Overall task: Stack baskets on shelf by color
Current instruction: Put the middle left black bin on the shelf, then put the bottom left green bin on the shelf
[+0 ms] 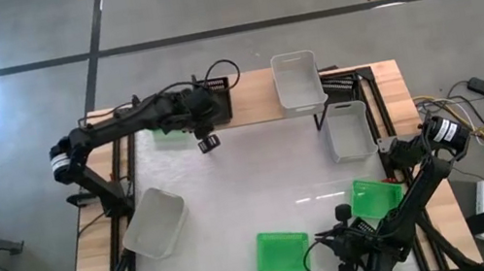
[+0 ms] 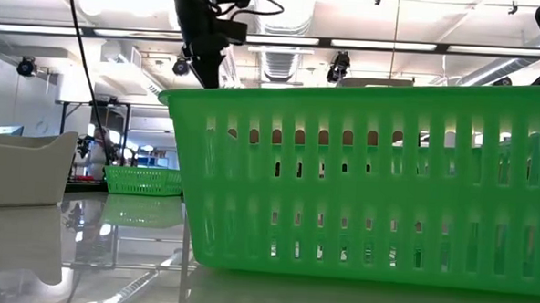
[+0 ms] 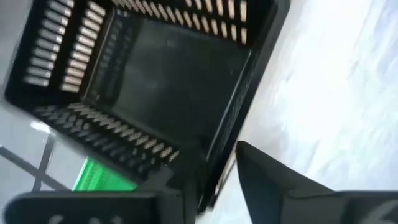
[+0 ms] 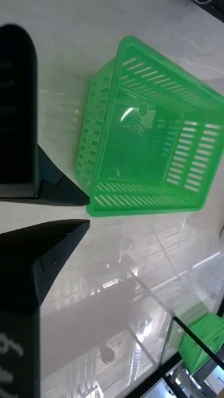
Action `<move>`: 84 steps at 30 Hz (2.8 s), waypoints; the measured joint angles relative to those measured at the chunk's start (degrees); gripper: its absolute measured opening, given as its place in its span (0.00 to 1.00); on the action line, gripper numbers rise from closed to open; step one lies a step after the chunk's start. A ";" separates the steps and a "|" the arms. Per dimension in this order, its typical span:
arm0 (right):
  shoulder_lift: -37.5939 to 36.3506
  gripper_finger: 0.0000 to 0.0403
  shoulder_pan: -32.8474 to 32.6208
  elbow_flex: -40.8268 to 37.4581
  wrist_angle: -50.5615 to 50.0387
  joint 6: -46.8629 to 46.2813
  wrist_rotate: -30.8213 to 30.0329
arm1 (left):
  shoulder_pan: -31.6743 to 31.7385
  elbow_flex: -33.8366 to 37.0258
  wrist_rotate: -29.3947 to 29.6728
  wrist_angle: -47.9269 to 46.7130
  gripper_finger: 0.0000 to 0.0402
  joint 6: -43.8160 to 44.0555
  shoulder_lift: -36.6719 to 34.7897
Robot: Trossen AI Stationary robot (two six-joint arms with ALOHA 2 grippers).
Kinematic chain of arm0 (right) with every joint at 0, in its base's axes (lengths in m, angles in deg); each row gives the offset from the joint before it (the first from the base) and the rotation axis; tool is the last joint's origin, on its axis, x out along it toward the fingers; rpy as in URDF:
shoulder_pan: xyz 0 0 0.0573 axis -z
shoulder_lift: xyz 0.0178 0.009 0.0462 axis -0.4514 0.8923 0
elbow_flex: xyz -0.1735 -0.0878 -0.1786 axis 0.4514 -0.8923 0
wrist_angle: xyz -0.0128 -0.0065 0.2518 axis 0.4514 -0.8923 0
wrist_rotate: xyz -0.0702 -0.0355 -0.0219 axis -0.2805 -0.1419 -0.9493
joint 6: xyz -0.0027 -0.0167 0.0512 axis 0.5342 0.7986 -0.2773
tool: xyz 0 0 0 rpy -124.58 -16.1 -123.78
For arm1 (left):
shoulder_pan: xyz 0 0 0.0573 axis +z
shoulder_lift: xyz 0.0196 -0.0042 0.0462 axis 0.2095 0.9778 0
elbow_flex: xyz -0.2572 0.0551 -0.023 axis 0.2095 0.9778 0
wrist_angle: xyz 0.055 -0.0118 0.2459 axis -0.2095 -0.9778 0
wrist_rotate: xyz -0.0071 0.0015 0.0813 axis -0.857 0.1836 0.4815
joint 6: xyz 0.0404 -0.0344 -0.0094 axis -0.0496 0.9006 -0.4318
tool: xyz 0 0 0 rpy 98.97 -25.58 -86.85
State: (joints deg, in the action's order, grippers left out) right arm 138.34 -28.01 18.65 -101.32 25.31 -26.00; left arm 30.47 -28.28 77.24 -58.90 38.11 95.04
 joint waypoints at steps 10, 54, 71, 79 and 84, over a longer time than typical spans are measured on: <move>0.00 0.09 0.02 0.01 0.58 0.07 0.05 | -2.48 -5.47 -0.21 -6.43 0.27 4.42 -2.81; 7.52 0.18 16.63 14.53 -5.05 68.55 46.66 | -54.58 47.68 22.00 93.55 0.27 24.76 -1.70; -1.35 0.02 23.97 30.74 -19.85 49.30 34.97 | -54.47 47.71 22.96 93.55 0.27 23.16 -1.72; -4.85 0.02 46.26 39.59 -24.15 50.80 35.32 | -54.47 48.02 23.04 93.55 0.27 23.18 -1.72; -2.53 0.02 62.24 44.92 -27.37 52.53 45.38 | -54.47 48.64 23.06 93.54 0.27 23.39 -1.70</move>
State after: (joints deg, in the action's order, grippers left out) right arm 135.81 34.23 63.57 -128.69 77.84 19.38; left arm -24.00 20.36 100.30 34.64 61.50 93.34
